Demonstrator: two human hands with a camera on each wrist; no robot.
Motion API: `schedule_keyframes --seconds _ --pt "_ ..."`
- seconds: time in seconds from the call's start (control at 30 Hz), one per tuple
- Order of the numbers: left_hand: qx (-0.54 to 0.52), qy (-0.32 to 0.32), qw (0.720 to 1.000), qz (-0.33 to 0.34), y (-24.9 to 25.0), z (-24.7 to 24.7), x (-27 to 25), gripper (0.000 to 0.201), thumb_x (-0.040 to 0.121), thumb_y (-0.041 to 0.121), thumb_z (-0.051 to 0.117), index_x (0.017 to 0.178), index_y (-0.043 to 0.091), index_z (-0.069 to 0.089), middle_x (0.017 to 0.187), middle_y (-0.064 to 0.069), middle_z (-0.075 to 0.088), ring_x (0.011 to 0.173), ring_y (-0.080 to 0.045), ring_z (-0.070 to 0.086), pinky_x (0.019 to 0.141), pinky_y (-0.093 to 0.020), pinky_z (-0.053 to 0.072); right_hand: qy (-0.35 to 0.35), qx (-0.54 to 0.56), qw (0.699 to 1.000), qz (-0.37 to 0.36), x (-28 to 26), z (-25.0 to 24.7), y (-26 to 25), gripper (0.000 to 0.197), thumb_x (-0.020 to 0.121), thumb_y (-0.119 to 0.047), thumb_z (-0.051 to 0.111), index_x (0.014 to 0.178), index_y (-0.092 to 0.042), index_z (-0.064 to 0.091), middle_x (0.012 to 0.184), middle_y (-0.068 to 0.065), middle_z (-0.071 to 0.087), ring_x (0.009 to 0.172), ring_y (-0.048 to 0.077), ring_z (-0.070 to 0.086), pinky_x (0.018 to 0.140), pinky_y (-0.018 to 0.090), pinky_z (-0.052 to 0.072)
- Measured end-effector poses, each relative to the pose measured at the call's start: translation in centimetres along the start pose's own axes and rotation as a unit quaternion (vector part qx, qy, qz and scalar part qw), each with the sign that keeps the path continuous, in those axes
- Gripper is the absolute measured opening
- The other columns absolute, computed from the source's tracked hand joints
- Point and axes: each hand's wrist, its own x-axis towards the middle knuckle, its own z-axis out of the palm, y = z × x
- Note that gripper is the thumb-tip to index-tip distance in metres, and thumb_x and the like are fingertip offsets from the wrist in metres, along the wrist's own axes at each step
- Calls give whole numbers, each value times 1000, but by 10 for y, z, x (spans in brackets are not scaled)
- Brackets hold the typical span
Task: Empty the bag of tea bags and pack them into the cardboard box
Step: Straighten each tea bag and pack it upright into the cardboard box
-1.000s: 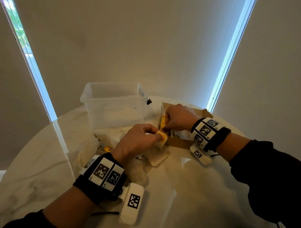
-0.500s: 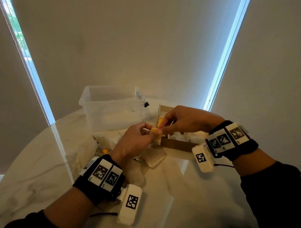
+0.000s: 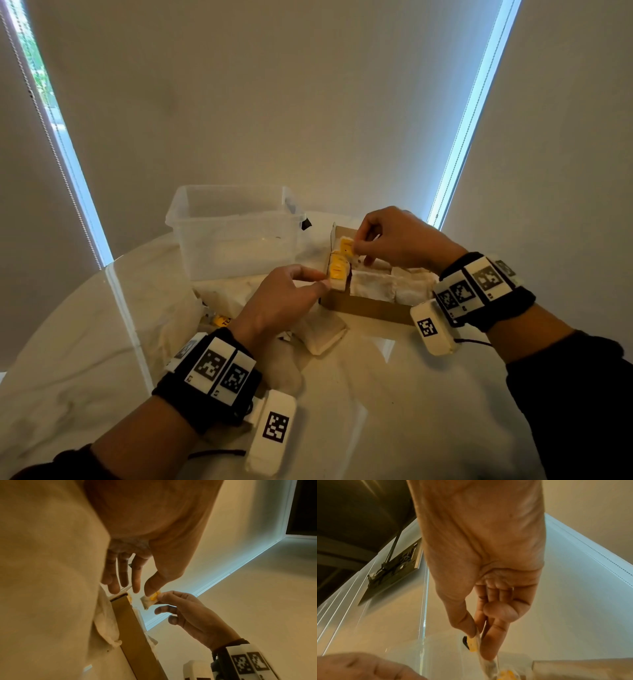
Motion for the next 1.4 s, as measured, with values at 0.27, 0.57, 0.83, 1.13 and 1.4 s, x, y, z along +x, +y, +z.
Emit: schedule_keyframes --seconds 0.27,0.57,0.83,1.13,1.4 --pt "12 -42 999 -18 6 1 -3 35 99 40 72 129 23 75 119 4 75 104 -14 70 66 -21 47 -137 -80 987 29 11 29 8 19 94 -41 78 97 -22 79 84 -7 79 72 5 70 78 25 54" --pt "12 -38 999 -13 3 1 -1 28 101 31 71 126 21 76 109 8 77 92 -11 75 58 -11 46 -50 -163 984 49 31 46 15 20 87 -40 84 96 -24 76 96 -4 74 91 16 69 70 25 52" --pt "5 -29 1000 -10 10 -1 -7 14 103 25 65 102 31 77 104 3 79 98 -17 75 61 -17 45 -61 -154 986 -6 15 49 -8 9 87 -36 86 89 -30 79 87 -13 70 84 9 66 73 27 55" --pt "6 54 998 26 60 -24 -31 20 104 40 64 118 27 70 113 10 73 101 -8 70 73 -24 50 -75 75 994 14 -37 33 -44 23 101 -34 72 119 -31 58 97 -6 78 76 7 75 68 23 56" --pt "277 -117 953 -36 70 -104 -69 28 104 43 63 91 23 79 82 6 79 77 -9 73 76 -25 56 -193 -17 980 -43 -69 77 -80 60 82 -74 74 109 -23 57 93 -2 77 72 15 73 69 36 64"
